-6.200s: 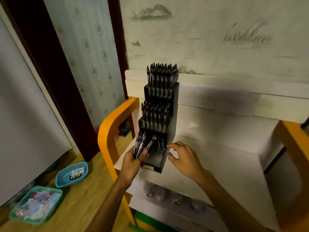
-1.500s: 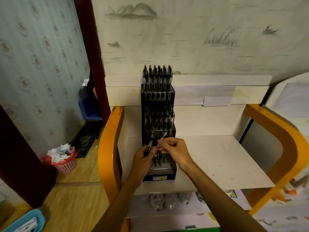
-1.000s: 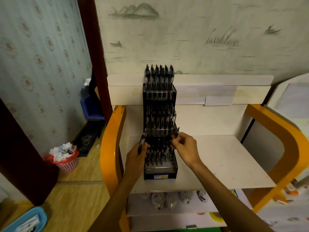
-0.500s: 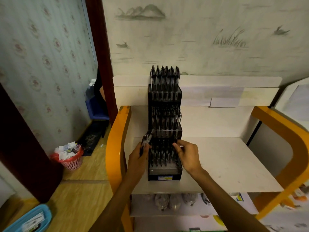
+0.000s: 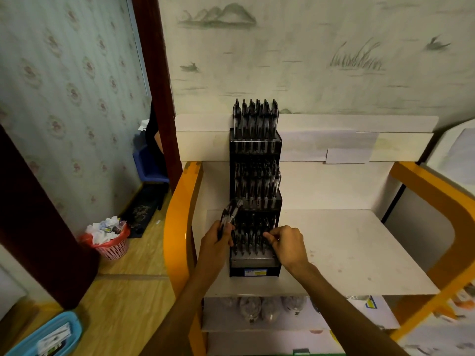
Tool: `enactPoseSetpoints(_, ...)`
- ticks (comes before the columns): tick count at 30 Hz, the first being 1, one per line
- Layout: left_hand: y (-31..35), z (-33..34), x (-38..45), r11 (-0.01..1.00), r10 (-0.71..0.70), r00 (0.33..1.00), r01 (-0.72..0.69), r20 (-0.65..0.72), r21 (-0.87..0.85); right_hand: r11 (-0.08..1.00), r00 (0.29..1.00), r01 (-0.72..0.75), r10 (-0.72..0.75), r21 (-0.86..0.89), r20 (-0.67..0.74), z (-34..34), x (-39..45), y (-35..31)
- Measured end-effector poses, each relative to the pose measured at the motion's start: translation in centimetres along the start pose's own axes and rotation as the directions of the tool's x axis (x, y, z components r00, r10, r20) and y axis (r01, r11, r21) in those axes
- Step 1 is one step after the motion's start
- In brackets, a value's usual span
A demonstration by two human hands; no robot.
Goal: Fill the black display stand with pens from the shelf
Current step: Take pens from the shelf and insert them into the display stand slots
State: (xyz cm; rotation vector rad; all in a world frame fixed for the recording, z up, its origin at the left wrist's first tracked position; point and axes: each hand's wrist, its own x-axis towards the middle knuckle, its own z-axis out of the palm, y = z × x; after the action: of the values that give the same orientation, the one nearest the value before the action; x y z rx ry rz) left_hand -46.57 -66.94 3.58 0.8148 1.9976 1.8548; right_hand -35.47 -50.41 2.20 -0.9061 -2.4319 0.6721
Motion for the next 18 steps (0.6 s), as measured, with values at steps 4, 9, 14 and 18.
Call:
enactPoseSetpoints(4,-0.6,0.4,0.2,1.000,0.015,0.999,-0.016,0.036,0.018,0.999,0.998,-0.051,0.051,0.004,0.042,-0.1,0.1,0.1)
enactPoseSetpoints(9,-1.2,1.3,0.4,1.000,0.001,0.996,-0.002,0.086,0.013,0.925,0.998,-0.053,0.064,0.377,-0.017,-0.7,-0.3,-0.8)
enactPoseSetpoints(14,-0.9,2.4,0.3,1.000,0.006,0.993,-0.005,0.119,-0.003,0.661,0.991,-0.131,0.086,0.739,0.099,-2.6,0.0,-2.7)
enactPoseSetpoints(18,-1.0,2.8,0.3,0.999,0.008,0.991,-0.012,0.132,0.034,0.545,0.979,-0.189,0.043,0.817,0.198,-3.5,0.0,-3.1)
